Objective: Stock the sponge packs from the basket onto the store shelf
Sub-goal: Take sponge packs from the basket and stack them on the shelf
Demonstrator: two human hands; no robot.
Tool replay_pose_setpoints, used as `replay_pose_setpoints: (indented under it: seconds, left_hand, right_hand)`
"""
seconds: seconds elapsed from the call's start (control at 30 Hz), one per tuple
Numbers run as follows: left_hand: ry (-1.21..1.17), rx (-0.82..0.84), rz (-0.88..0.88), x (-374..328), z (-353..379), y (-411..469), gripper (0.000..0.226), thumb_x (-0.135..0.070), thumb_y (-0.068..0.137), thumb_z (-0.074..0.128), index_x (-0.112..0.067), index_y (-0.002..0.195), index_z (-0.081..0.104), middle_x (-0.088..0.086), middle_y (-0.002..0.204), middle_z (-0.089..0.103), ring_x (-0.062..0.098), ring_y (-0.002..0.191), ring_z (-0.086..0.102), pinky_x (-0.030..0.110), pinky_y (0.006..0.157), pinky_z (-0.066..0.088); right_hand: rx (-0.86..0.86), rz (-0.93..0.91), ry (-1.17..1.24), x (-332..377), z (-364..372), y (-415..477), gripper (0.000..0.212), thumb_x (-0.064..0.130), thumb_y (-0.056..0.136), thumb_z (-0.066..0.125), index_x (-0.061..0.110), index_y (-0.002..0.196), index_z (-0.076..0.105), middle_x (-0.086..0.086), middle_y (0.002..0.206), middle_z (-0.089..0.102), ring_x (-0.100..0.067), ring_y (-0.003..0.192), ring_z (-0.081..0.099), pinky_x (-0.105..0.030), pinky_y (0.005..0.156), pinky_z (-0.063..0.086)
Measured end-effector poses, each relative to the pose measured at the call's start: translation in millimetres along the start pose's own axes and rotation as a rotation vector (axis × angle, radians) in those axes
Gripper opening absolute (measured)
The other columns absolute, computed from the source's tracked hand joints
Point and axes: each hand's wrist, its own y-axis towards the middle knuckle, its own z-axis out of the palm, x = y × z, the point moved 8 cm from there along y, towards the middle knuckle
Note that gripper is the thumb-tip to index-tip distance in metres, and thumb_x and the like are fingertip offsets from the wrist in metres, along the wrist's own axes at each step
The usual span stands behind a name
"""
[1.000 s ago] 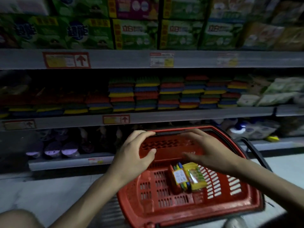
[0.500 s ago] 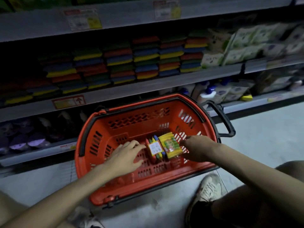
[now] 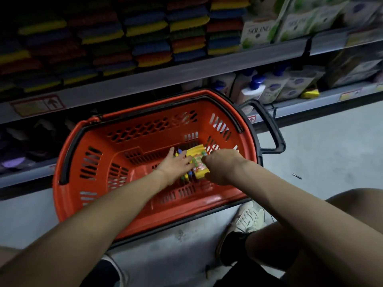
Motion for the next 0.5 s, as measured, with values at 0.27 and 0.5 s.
replay_pose_setpoints:
  seconds: [0.27, 0.5]
  left_hand:
    - [0.016, -0.135, 0.039, -2, 17, -1, 0.066, -0.018, 0.083, 0.073, -0.016, 0.142, 0.043, 0.011, 0.138, 0.051, 0.033, 0.129, 0.05, 0.048, 0.103, 0.041]
    - [-0.559, -0.267, -0.275, 42, 17, -51, 0.08, -0.048, 0.078, 0.077, -0.024, 0.145, 0.04, 0.004, 0.131, 0.051, 0.028, 0.122, 0.054, 0.041, 0.097, 0.045]
  right_hand:
    - [0.056, -0.02, -0.008, -6, 2, 6, 0.043, 0.038, 0.104, 0.052, 0.015, 0.14, 0.052, -0.008, 0.138, 0.062, -0.028, 0.127, 0.06, -0.039, 0.092, 0.052]
    - [0.08, 0.0, 0.023, -9, 5, 11, 0.043, 0.037, 0.1, 0.058, 0.019, 0.139, 0.054, -0.007, 0.138, 0.062, -0.029, 0.126, 0.061, -0.039, 0.094, 0.052]
